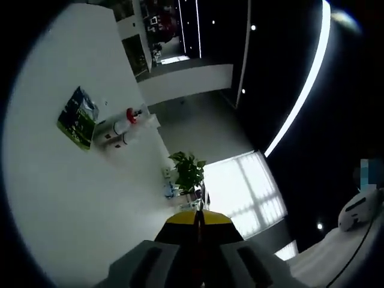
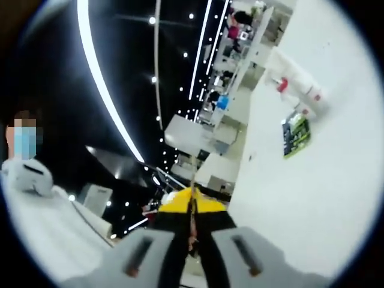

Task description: Arrange the skincare products in the storage area until every visible bottle or jar stands upright without overlapping.

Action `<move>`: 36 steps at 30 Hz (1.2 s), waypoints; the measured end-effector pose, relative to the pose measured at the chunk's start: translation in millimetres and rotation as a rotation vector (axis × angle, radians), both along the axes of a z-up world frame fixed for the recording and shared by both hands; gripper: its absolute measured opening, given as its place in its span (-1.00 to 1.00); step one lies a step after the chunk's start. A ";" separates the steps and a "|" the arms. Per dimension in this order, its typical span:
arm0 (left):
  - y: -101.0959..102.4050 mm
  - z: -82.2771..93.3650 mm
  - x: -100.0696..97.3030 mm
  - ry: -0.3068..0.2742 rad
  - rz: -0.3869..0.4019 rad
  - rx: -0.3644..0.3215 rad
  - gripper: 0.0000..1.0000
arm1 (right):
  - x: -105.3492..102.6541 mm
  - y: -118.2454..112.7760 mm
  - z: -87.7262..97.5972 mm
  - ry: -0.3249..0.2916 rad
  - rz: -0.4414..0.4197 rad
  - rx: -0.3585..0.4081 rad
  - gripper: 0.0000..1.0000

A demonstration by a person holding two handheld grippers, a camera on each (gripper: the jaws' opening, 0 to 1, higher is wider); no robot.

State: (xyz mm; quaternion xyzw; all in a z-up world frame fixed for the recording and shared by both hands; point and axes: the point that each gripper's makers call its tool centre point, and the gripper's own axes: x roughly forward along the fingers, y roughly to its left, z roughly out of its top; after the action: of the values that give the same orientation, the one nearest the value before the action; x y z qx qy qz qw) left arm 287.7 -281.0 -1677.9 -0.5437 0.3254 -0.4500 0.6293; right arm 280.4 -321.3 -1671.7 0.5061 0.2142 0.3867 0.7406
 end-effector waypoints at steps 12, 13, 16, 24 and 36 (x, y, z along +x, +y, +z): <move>41.6 -33.1 46.1 0.066 0.171 0.128 -0.99 | 9.7 -3.9 1.4 -0.076 0.001 -0.152 -0.55; 46.4 -36.4 52.7 0.074 0.186 0.135 -0.99 | 10.8 -3.1 -0.3 -0.085 0.001 -0.178 -0.51; 58.4 -46.3 69.3 0.083 0.235 0.180 -0.99 | 9.6 1.6 -6.6 -0.103 0.038 -0.266 -0.43; 85.8 -81.9 121.7 0.151 0.312 0.279 -0.99 | 6.8 -9.4 -10.6 -0.094 0.007 -0.309 -0.42; 102.4 -126.0 190.4 0.222 0.354 0.359 -0.99 | 5.0 -33.9 -22.0 -0.027 -0.098 -0.361 -0.33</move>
State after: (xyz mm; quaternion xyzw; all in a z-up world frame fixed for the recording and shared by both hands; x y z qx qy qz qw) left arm 478.2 -178.6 -1803.9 -0.5177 0.3670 -0.2056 0.7450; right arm 285.4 -355.2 -1693.7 0.3697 0.2451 0.3121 0.8402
